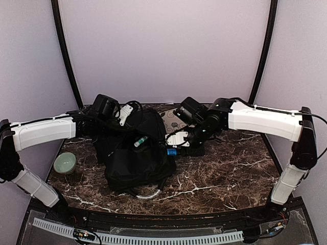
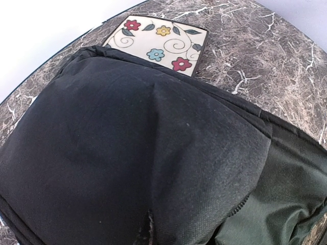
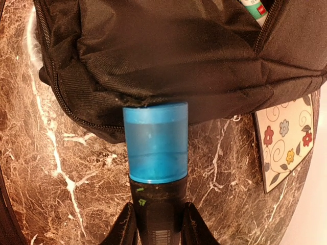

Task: Pack the student bag
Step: Place the pen in the lower front pocket of the bag.

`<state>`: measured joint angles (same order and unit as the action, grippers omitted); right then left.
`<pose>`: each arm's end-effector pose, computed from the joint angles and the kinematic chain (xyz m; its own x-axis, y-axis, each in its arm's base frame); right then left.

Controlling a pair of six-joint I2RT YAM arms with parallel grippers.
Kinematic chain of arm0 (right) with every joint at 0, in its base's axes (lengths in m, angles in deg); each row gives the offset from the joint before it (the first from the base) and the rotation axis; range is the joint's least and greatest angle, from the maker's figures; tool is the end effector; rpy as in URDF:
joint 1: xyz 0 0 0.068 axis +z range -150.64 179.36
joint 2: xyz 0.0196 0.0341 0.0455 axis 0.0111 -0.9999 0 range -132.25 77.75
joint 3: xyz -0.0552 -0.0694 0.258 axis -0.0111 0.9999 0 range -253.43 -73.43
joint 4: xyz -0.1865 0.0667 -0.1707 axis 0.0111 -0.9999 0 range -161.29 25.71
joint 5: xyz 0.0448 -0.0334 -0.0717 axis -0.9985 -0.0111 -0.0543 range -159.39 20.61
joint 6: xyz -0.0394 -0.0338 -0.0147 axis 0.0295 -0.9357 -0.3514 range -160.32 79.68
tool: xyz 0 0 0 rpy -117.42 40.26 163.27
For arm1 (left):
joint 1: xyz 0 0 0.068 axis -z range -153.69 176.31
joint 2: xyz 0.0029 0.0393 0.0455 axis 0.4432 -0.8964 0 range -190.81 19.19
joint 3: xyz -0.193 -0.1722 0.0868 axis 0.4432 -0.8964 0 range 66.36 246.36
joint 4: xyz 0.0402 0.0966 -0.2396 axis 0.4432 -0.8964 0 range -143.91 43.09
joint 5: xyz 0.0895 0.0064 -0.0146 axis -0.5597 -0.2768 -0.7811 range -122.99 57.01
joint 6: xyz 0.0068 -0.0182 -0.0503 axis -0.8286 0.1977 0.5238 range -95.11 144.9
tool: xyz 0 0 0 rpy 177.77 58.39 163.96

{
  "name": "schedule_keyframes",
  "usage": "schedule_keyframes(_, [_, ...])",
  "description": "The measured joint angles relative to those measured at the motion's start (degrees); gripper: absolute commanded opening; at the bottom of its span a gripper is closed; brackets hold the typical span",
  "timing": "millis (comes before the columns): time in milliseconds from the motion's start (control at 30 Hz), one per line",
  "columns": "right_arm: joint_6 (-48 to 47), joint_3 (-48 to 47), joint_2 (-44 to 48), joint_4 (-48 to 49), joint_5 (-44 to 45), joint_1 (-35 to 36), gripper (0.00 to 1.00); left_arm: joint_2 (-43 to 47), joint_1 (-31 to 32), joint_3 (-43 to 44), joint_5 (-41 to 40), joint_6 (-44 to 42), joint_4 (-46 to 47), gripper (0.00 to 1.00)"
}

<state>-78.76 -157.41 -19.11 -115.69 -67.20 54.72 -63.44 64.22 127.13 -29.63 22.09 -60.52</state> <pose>0.2009 0.2882 0.2807 0.1039 -0.9422 -0.3185 -0.9549 -0.0050 -0.2968 0.2552 -0.2014 0.2762 -0.4254 0.3932 -0.8151 0.6727 0.7399 0.0059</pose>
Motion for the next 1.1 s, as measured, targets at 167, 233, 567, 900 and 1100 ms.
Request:
schedule_keyframes(167, [-0.2,-5.5,-5.0,-1.4,2.3,4.0,0.18,0.1,-0.3,0.0,-0.9,-0.3,-0.3,0.0])
schedule_keyframes(233, [-0.3,-6.6,-6.1,-1.4,3.3,5.1,0.17,0.1,-0.4,0.0,-1.0,-0.4,-0.3,0.0])
schedule_keyframes(567, [-0.9,-3.0,-3.3,0.0,7.5,6.5,0.16,0.6,-0.5,0.0,-1.0,-0.6,-0.3,0.0])
schedule_keyframes(900, [-0.9,-3.7,1.2,4.8,7.2,7.3,0.16,0.8,0.0,0.0,0.1,-0.6,-0.3,0.0])
schedule_keyframes(1100, [-1.3,-12.9,-3.9,5.8,6.1,8.2,0.16,0.8,0.0,0.0,0.2,-0.6,-0.3,0.0])
